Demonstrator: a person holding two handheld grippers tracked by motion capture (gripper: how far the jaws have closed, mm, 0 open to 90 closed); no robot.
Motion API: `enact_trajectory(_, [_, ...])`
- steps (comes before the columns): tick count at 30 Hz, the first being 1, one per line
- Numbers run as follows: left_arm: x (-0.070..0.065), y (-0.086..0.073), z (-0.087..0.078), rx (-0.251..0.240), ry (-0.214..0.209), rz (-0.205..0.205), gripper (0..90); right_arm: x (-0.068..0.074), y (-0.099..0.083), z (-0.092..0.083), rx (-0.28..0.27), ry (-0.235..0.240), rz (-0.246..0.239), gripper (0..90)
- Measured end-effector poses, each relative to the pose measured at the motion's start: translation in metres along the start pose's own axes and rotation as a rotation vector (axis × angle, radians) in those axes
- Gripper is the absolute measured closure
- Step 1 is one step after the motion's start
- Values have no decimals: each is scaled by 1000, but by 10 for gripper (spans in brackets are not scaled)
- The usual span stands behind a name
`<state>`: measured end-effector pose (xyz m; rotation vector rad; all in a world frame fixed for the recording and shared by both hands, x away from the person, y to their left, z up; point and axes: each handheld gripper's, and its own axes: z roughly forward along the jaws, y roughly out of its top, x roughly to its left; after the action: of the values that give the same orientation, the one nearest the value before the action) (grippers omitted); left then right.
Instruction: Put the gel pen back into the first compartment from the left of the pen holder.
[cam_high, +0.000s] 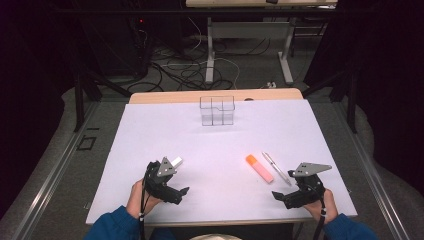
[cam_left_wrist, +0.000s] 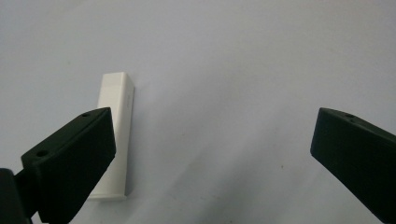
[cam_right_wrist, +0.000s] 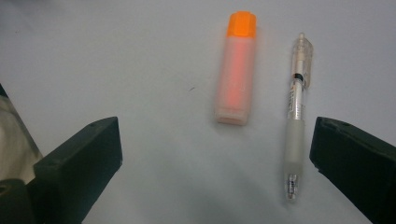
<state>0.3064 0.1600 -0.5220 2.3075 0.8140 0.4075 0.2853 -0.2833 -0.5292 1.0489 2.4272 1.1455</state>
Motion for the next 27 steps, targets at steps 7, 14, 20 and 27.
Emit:
enact_trajectory(7, [-3,-7,-4,8,-5,-8,0,-1,6,1,-7,-18,13,6])
enact_trajectory(14, [-3,-9,-5,25,-15,-18,0,-6,18,2,19,-27,39,5])
enact_trajectory(20, [-4,-9,-3,19,-9,-14,0,-11,25,8,54,-32,50,15])
enact_trajectory(27, [-4,-9,-2,24,-16,-10,0,-18,35,11,101,-48,58,37])
